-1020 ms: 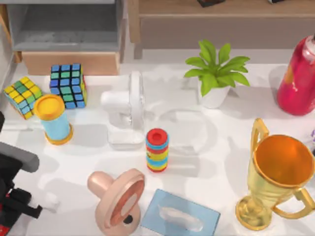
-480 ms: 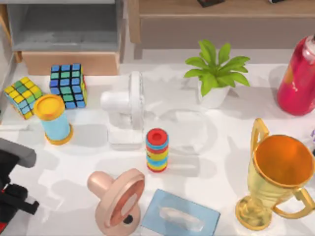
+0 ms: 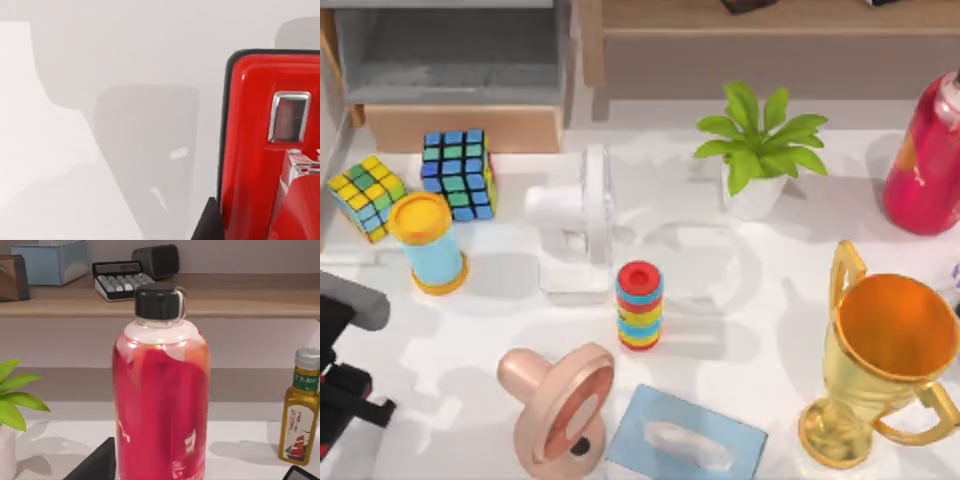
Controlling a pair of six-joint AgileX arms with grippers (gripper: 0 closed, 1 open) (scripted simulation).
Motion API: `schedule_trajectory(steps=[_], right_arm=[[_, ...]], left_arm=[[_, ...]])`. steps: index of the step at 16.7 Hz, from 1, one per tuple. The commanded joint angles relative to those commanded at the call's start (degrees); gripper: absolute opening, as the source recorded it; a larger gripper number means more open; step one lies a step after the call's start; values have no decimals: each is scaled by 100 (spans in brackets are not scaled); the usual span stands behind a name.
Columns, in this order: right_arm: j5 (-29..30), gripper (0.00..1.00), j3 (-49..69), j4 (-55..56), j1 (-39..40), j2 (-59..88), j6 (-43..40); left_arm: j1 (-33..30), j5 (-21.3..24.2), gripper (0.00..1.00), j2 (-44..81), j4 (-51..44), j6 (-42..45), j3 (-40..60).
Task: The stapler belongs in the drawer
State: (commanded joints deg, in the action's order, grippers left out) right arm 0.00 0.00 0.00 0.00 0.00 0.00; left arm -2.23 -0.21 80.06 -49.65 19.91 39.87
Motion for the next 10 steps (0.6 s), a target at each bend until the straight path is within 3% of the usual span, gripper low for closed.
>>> schedule_trajectory(steps=[5,10], right_arm=[[0,100,0,0,0,0,0],[0,100,0,0,0,0,0]], left_arm=[[57,-66,0,323,-314,1,1169],[398,-76,0,1195,-777,-92,3431]])
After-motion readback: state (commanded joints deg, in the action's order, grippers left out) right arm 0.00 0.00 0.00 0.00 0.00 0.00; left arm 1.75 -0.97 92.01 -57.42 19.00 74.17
